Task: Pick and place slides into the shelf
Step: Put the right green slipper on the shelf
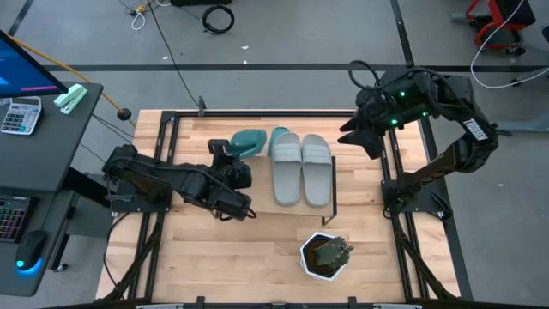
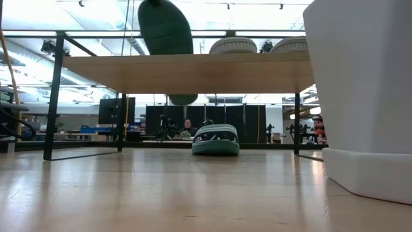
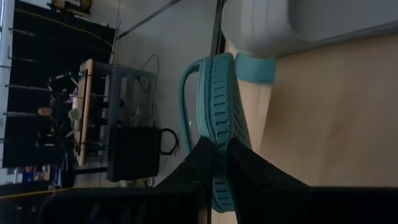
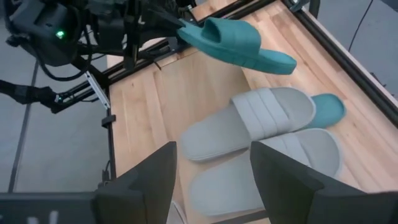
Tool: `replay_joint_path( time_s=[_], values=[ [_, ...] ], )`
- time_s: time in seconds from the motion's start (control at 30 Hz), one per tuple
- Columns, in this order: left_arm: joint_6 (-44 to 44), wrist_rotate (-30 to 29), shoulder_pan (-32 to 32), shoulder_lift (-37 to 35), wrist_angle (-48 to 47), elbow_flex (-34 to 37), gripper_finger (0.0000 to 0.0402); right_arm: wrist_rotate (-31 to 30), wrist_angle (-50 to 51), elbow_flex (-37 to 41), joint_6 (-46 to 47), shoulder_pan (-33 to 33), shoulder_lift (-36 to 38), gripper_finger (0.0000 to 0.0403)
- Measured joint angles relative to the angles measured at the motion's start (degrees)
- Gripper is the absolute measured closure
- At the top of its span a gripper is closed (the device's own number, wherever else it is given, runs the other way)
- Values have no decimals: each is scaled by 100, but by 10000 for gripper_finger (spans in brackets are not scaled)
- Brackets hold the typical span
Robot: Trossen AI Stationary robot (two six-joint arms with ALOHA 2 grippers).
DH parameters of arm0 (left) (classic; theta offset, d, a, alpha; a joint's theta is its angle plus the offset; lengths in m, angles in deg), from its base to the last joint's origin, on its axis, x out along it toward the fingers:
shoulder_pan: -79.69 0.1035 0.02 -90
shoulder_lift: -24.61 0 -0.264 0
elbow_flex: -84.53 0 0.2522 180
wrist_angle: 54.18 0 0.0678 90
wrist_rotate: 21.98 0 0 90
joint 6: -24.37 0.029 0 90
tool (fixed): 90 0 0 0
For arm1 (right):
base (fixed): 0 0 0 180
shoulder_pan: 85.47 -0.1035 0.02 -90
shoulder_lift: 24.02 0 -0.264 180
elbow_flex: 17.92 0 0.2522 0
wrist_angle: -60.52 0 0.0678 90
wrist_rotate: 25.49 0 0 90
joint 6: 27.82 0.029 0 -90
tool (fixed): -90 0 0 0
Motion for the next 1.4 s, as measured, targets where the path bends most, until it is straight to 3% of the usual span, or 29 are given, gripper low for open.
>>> replay_joint_path(
  time_s=[0.3,0.5,0.83,1.4],
  values=[
    [-5,17,-110,42,-30,-2,370,261,236,0,-89,-4,-26,191],
    [-201,-3,-188,42,7,-2,370,-222,313,0,-439,-233,1,191],
    [-582,-50,-277,105,146,-1,370,-389,298,0,-366,-417,-24,191],
    [-422,919,-651,778,469,-4,370,-393,295,0,-216,-417,-22,191]
  ],
)
